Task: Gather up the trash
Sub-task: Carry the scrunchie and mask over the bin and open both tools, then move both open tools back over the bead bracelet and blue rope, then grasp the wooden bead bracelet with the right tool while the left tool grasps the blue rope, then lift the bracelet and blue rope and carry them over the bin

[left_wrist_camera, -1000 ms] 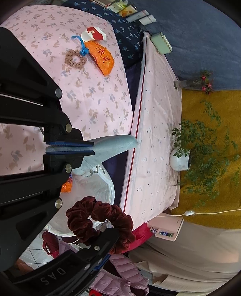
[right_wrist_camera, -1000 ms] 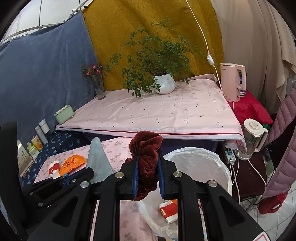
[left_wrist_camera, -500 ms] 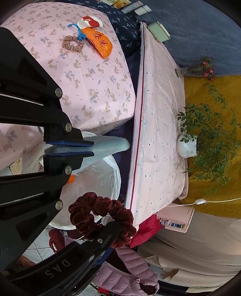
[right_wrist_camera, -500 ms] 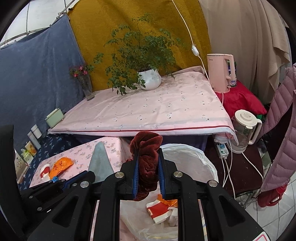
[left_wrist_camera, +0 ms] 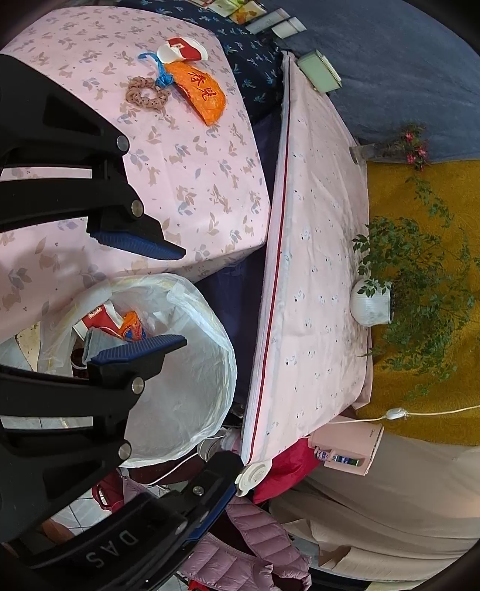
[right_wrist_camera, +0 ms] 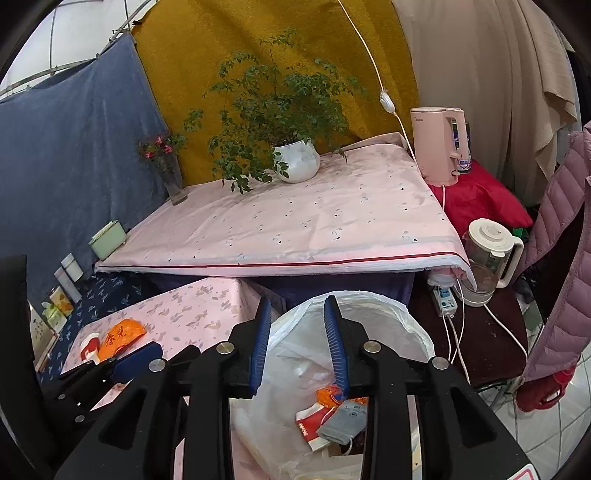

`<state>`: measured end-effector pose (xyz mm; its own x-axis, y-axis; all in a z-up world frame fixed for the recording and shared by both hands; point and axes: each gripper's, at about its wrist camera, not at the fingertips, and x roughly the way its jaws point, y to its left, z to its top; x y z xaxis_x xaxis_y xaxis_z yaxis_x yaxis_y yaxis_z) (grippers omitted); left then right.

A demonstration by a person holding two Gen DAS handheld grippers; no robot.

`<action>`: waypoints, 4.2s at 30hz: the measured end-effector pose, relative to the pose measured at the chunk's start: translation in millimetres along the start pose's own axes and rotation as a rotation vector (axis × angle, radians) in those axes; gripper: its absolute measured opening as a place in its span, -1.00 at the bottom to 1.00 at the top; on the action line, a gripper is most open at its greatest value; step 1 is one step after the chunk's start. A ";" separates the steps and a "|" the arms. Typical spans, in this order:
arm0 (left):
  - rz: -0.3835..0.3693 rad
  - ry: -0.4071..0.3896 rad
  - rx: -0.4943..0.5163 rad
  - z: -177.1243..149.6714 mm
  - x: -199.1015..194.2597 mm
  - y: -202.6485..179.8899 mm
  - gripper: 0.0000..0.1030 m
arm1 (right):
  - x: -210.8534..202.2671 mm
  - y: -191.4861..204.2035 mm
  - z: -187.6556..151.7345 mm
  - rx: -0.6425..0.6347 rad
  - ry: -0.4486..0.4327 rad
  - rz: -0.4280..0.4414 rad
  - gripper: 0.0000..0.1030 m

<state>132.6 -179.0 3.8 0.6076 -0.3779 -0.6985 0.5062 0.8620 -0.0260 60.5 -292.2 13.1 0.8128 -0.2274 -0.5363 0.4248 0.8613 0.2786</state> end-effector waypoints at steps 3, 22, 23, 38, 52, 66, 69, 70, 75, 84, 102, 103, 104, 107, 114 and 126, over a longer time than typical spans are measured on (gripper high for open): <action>0.004 0.004 -0.016 -1.5 -0.6 7.3 -0.22 | -0.9 4.4 -1.8 -0.006 0.004 0.004 -0.37; 0.047 -0.003 -0.147 -13.6 -16.1 74.1 -0.22 | -2.2 65.6 -14.1 -0.098 0.027 0.049 -0.27; 0.051 -0.004 -0.154 -14.7 -16.7 78.7 -0.22 | -1.7 70.1 -15.2 -0.105 0.030 0.053 -0.27; 0.148 0.016 -0.307 -44.3 -19.3 174.8 -0.05 | 17.2 146.8 -47.0 -0.205 0.112 0.132 -0.24; 0.268 0.058 -0.477 -82.8 -10.2 292.5 0.28 | 74.5 228.3 -95.1 -0.275 0.268 0.216 -0.25; 0.264 0.098 -0.615 -94.4 19.4 372.2 0.51 | 153.1 299.7 -135.4 -0.326 0.396 0.223 -0.25; 0.239 0.104 -0.639 -90.8 27.8 379.4 0.51 | 165.9 308.8 -139.6 -0.330 0.411 0.223 -0.25; 0.234 0.105 -0.641 -89.1 31.1 380.2 0.51 | 170.5 311.6 -141.0 -0.331 0.415 0.222 -0.25; 0.219 0.115 -0.629 -78.6 48.9 378.8 0.52 | 189.7 316.6 -147.3 -0.334 0.441 0.212 -0.25; 0.190 0.182 -0.612 -68.1 92.7 363.7 0.52 | 196.4 303.7 -150.7 -0.374 0.431 0.179 -0.84; 0.222 0.187 -0.584 -79.4 78.8 333.2 -0.68 | 173.1 248.7 -131.0 -0.260 0.395 0.163 -0.85; 0.216 0.182 -0.586 -79.0 74.8 330.3 -0.68 | 169.1 246.3 -128.2 -0.255 0.387 0.165 -0.85; 0.211 0.176 -0.585 -78.3 70.6 326.7 -0.68 | 164.8 243.8 -124.7 -0.249 0.377 0.166 -0.85; 0.197 0.156 -0.564 -71.8 58.0 311.2 -0.69 | 150.9 235.4 -113.0 -0.232 0.347 0.170 -0.85; 0.159 0.098 -0.498 -51.7 24.2 266.5 -0.69 | 111.9 215.9 -80.7 -0.204 0.259 0.175 -0.85; 0.105 0.031 -0.378 -27.1 -15.7 185.1 -0.69 | 53.3 165.2 -35.9 -0.136 0.133 0.166 -0.85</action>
<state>200.2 -4.4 -9.5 0.6224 -0.2755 -0.7326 0.1774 0.9613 -0.2108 159.6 -145.7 1.9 0.8037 -0.0233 -0.5946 0.2248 0.9371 0.2671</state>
